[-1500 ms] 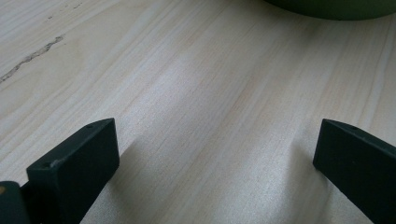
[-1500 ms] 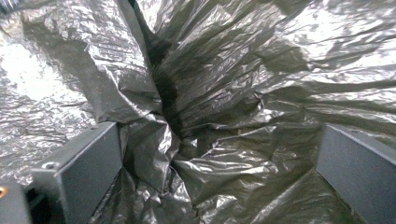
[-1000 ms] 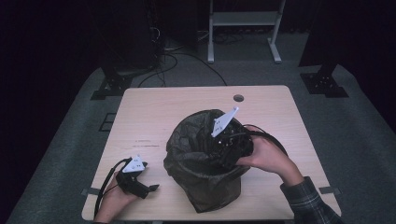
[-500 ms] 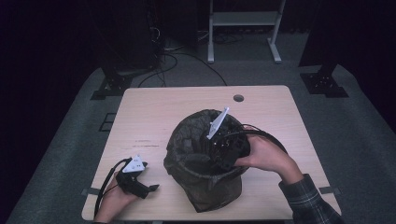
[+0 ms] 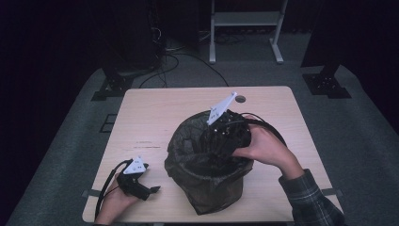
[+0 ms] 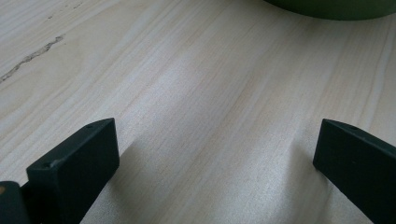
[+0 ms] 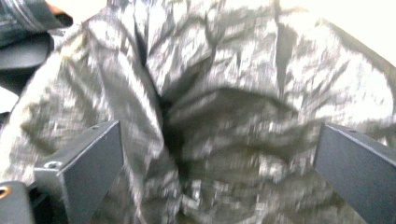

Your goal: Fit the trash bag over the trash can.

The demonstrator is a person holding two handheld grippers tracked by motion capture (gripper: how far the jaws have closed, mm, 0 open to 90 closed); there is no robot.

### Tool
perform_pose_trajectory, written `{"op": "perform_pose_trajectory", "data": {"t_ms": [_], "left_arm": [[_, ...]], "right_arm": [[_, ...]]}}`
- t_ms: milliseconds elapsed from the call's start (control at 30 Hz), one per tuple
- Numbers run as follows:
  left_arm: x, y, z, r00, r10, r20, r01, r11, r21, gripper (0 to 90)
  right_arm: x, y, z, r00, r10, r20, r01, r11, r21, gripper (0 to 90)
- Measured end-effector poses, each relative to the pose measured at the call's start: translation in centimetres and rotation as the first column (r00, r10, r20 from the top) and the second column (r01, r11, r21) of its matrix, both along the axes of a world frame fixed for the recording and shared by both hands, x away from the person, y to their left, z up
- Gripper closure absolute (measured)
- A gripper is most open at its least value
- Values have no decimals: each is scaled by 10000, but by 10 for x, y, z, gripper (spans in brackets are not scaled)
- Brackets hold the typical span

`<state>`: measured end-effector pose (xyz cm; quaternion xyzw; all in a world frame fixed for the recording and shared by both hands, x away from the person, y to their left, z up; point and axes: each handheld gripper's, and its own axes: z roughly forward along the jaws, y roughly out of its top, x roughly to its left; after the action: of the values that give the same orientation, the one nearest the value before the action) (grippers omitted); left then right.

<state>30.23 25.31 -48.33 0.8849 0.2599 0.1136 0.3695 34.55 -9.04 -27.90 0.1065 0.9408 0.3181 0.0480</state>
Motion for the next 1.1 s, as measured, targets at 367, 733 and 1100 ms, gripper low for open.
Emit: {"op": "perform_pose_trajectory", "data": {"t_ms": [367, 733, 1100], "left_arm": [[0, 0, 0, 10000, 5, 7, -5, 10000, -2, 0], [0, 0, 0, 10000, 5, 4, -5, 10000, 1, 0], [0, 0, 0, 10000, 5, 12, -5, 10000, 5, 0]], "right_arm": [[15, 47, -14, 9994, 270, -210, -278, 9987, -429, 0], [19, 79, -41, 9970, 508, -578, -580, 9898, -1304, 0], [20, 80, -45, 9975, 416, -565, -492, 9889, -1405, 0]]}}
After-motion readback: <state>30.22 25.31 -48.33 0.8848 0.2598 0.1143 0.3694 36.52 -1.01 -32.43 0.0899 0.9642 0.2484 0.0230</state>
